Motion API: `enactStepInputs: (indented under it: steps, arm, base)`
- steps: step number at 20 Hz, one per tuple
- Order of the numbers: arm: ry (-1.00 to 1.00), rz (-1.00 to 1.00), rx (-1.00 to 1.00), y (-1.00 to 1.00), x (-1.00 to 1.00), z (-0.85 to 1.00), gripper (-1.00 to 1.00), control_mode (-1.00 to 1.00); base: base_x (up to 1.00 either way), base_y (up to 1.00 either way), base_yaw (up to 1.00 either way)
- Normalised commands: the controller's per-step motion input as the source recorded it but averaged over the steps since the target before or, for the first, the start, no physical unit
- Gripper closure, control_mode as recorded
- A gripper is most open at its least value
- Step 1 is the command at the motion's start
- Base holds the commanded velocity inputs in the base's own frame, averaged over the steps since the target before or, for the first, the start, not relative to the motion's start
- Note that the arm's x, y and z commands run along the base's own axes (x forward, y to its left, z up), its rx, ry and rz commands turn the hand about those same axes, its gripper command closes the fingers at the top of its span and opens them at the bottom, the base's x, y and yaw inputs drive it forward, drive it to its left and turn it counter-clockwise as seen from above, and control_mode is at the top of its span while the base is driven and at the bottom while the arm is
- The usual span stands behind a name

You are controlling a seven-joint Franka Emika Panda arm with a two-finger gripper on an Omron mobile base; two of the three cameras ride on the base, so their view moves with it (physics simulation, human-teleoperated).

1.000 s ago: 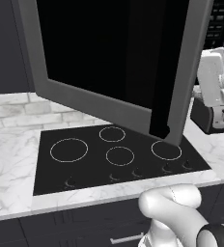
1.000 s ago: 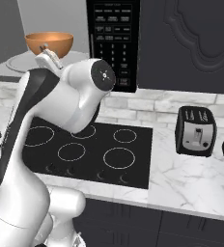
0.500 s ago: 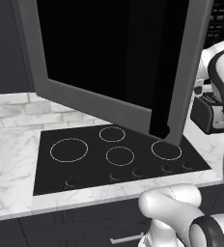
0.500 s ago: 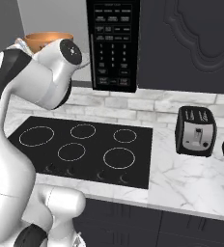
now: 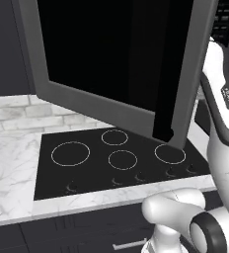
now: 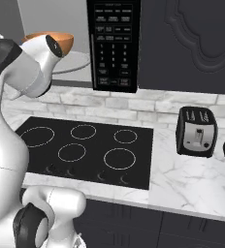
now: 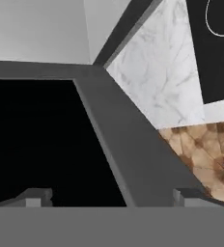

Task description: The microwave is finished heating the chicken drumstick and potato. Take the bowl containing the food and place it on the dining counter.

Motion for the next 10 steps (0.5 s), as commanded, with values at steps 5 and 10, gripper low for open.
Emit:
enactStepInputs:
  steps: [5,10]
  arm:
    - [0.06,0.24,0.21,1.0,-0.34,0.01,-1.0,-1.0]
    - [0.0,0.11,0.16,1.0,-0.24,0.0,-1.0,-1.0]
  base:
    - [0.0,0.0,0.0]
    - [0.0,0.0,0.0]
